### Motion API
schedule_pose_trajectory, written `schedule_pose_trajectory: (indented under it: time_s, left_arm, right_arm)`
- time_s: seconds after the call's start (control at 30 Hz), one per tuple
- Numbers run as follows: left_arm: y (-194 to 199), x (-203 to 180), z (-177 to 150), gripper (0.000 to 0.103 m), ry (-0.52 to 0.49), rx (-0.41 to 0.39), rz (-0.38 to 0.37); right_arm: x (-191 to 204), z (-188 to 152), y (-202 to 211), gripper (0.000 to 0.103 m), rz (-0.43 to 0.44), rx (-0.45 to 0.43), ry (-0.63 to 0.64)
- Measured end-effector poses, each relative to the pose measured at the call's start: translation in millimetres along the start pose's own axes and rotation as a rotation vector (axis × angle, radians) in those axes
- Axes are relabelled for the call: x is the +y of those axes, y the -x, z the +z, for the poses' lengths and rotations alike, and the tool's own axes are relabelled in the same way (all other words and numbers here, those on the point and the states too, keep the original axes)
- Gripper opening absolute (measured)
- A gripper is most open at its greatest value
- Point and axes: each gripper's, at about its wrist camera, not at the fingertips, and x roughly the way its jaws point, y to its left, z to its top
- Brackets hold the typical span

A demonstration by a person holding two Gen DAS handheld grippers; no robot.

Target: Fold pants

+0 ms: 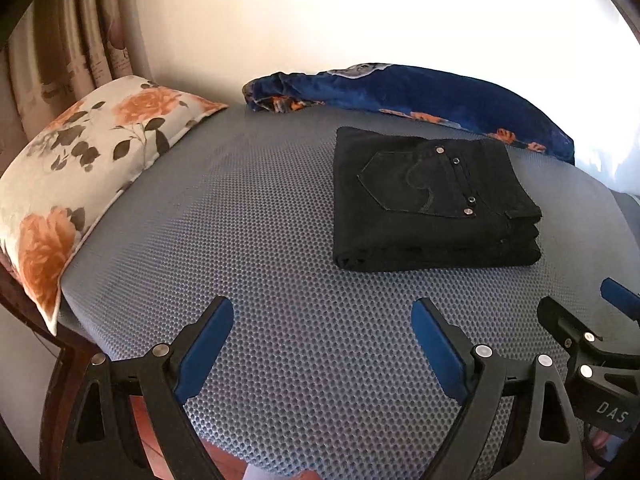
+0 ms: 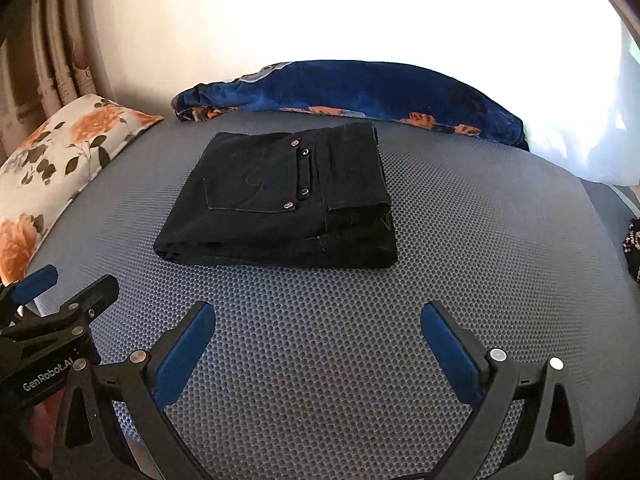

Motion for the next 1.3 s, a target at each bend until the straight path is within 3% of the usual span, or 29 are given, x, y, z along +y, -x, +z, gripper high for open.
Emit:
schedule_pose_trajectory:
  time_s: [1.3]
  left_arm:
    - [-5.5,-8.2,-11.3,0.090,-0.049,0.012,0.024]
  right_arm:
    - [-6.2,-9.4,-9.7,0.102,-0.006,0.051,0.000]
